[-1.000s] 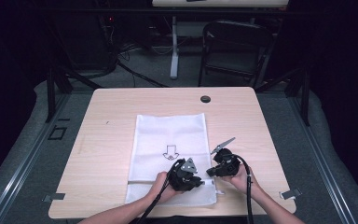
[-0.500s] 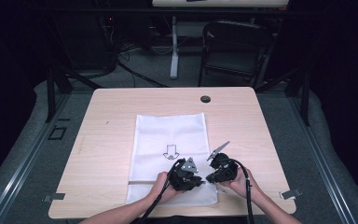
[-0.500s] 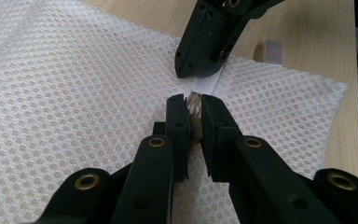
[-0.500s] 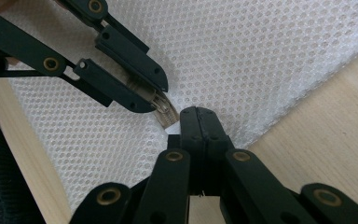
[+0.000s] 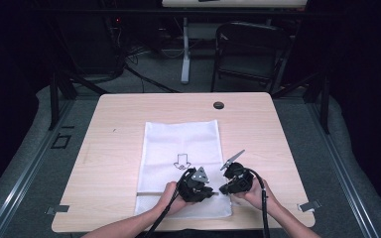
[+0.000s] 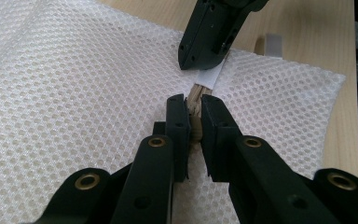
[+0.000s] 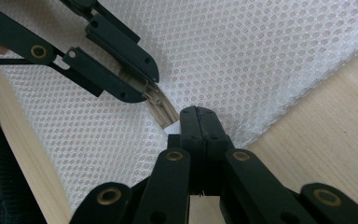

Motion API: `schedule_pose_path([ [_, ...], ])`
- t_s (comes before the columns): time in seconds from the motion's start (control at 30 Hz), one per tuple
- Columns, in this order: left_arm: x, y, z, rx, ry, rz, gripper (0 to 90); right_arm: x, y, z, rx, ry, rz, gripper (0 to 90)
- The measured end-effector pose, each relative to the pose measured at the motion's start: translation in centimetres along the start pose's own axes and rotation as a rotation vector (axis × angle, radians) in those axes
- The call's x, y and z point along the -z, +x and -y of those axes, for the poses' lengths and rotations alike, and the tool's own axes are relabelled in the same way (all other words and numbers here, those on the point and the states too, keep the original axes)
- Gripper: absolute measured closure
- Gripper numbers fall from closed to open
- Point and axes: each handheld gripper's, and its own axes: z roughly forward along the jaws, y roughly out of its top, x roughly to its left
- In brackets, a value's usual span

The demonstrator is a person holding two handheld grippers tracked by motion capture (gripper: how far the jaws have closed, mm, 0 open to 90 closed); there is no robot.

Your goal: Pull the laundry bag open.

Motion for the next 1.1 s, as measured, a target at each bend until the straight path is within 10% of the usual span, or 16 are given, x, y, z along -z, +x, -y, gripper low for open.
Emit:
schedule_pose_path([
  [1.1,2.1,0.7,1.3,0.015,0.023,-0.033,82.2,0.0,-0.1,-0.1,-0.005,-0.001,-0.010,90.0],
])
